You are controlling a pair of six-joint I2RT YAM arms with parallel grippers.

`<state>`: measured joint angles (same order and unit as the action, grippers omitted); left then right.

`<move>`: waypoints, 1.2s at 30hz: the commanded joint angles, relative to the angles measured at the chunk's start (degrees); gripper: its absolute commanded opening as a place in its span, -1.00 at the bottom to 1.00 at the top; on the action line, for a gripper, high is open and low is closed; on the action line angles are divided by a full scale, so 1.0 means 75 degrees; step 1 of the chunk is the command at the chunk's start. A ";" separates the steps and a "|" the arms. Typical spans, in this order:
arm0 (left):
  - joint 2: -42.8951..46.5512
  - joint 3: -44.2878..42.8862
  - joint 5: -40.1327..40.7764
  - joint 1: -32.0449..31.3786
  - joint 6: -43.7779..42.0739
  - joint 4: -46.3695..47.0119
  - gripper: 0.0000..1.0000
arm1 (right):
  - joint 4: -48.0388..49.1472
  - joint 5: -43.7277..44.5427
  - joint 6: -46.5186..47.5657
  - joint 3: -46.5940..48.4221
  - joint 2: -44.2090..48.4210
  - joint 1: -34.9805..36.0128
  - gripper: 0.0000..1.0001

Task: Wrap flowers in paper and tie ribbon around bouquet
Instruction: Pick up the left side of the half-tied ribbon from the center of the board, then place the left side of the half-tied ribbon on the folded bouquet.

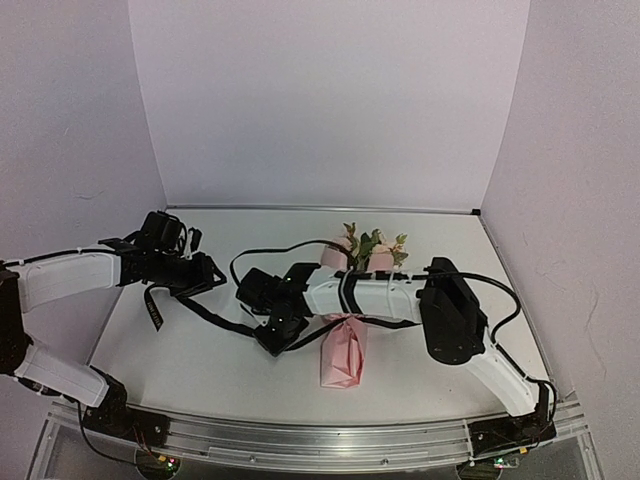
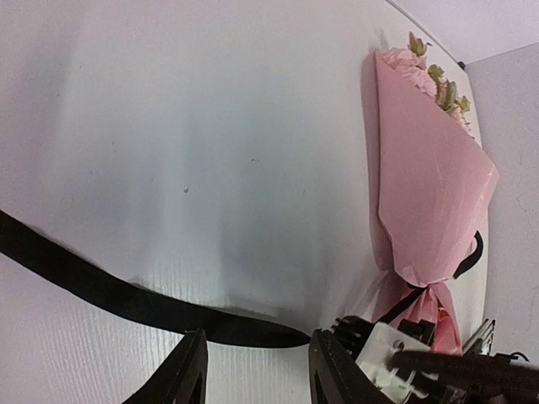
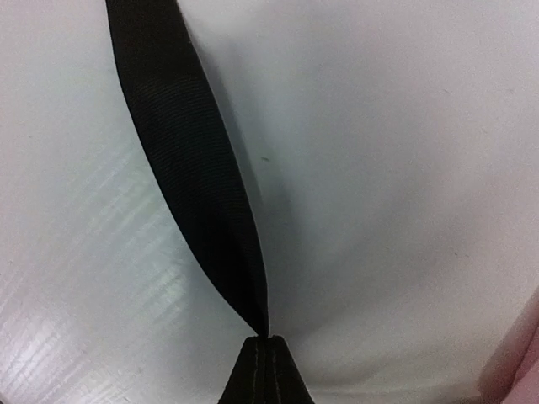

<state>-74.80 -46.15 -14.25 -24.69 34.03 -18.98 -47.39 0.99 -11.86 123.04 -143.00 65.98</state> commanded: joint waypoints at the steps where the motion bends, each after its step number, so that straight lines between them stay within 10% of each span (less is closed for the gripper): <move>1: 0.0154 -0.0198 -0.0924 -0.0007 -0.0481 0.1224 -0.13 | 0.0579 -0.0015 -0.0455 -0.0939 0.1913 -0.0552 -1.00; 20: -0.2792 -0.2212 -0.2247 -0.1797 -0.1790 0.4466 0.05 | 0.3261 0.0310 -0.1628 -0.6097 0.5962 -0.1597 -1.00; 36: -0.4129 -0.3399 -0.3460 -0.2362 -0.2697 0.4531 0.17 | 0.5810 -0.0052 -0.1964 -0.8794 0.7699 -0.1712 -1.00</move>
<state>-105.26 -66.87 -35.59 -42.44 16.83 13.47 -9.24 2.59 -27.79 59.83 -89.32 53.21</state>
